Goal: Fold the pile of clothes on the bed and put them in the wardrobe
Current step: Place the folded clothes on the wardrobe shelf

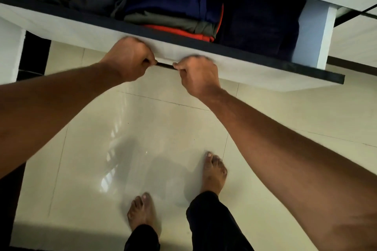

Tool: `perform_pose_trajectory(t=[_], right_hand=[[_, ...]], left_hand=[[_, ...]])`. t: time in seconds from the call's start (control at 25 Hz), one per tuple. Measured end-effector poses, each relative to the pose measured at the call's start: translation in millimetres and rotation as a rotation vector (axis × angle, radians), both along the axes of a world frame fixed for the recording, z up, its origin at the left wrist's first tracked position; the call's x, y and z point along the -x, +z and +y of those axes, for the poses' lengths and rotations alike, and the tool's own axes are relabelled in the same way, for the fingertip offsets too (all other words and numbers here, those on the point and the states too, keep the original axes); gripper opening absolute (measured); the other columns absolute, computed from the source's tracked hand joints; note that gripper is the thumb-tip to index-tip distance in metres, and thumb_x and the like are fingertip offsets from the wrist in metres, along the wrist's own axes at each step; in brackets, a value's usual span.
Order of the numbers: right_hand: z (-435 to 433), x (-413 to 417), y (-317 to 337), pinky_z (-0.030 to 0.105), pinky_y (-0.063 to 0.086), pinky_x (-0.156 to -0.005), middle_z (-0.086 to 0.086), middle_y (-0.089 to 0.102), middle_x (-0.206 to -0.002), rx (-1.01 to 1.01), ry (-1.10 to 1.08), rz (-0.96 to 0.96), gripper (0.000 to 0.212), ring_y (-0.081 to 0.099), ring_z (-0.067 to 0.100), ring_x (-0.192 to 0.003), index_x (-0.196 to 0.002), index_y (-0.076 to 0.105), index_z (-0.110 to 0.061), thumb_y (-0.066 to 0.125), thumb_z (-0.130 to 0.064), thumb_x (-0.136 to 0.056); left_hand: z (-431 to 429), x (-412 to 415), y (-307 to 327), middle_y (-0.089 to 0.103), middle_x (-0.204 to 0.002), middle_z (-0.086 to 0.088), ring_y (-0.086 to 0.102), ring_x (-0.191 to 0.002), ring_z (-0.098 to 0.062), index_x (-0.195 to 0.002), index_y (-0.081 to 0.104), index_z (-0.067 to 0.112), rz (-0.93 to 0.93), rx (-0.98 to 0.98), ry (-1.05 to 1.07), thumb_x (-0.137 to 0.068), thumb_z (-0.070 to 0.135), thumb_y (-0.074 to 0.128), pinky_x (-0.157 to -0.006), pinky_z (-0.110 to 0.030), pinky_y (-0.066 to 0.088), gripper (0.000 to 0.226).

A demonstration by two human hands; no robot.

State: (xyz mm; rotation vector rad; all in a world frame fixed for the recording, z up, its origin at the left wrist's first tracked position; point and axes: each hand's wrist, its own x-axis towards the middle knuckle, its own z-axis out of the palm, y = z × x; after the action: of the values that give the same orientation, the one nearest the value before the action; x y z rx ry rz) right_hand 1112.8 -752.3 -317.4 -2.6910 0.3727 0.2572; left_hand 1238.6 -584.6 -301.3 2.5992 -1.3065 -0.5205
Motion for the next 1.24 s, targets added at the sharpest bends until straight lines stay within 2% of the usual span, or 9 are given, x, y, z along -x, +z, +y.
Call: perform_pose_trajectory(t=[0.12, 0.44, 0.64, 1.04, 1.24], right_hand=[[-24.1, -31.7, 1.1, 0.03, 0.049, -0.101, -0.013, 0.072, -0.123, -0.038, -0.076, -0.038, 0.03, 0.064, 0.014, -0.117, -0.122, 0.074, -0.033, 0.062, -0.017, -0.099], [-62.2, -103.3, -2.6, 0.027, 0.055, -0.087, -0.016, 0.075, -0.105, -0.11, -0.251, -0.068, 0.012, 0.067, 0.01, -0.103, -0.1, 0.081, -0.033, 0.074, -0.031, -0.09], [-72.5, -118.2, -6.5, 0.027, 0.052, -0.089, -0.013, 0.072, -0.113, -0.093, -0.247, -0.057, 0.015, 0.064, 0.013, -0.11, -0.106, 0.079, -0.033, 0.071, -0.031, -0.094], [-76.4, -126.4, -11.6, 0.033, 0.052, -0.093, 0.002, 0.071, -0.123, 0.128, -0.074, -0.066, 0.027, 0.064, 0.026, -0.114, -0.125, 0.072, -0.027, 0.058, -0.021, -0.103], [-70.0, -123.9, -12.7, 0.028, 0.05, -0.081, 0.005, 0.072, -0.113, 0.143, -0.112, -0.082, 0.028, 0.067, 0.025, -0.105, -0.122, 0.072, -0.02, 0.056, -0.009, -0.102]], left_hand=[[-29.1, -26.1, -2.7, 0.077, -0.103, -0.008, 0.067, -0.101, -0.028, -0.105, 0.079, 0.013, -0.022, -0.004, 0.083, -0.093, 0.011, 0.067, -0.097, -0.038, 0.049, 0.017], [-85.9, -73.1, -5.3, 0.075, -0.105, -0.012, 0.064, -0.107, -0.032, -0.1, 0.078, 0.007, -0.114, 0.039, 0.193, -0.091, 0.003, 0.067, -0.104, -0.041, 0.046, 0.015], [-95.5, -94.0, -0.2, 0.075, -0.104, -0.014, 0.065, -0.108, -0.032, -0.098, 0.079, 0.005, -0.074, 0.049, 0.144, -0.088, -0.002, 0.065, -0.102, -0.038, 0.045, 0.018], [-97.2, -108.8, -11.0, 0.075, -0.106, -0.013, 0.067, -0.106, -0.028, -0.101, 0.079, 0.006, -0.05, 0.138, 0.173, -0.087, -0.004, 0.069, -0.101, -0.038, 0.05, 0.02], [-97.0, -99.8, -20.5, 0.073, -0.11, -0.017, 0.067, -0.105, -0.031, -0.105, 0.076, 0.002, -0.087, 0.137, 0.202, -0.087, -0.007, 0.067, -0.1, -0.042, 0.052, 0.022]])
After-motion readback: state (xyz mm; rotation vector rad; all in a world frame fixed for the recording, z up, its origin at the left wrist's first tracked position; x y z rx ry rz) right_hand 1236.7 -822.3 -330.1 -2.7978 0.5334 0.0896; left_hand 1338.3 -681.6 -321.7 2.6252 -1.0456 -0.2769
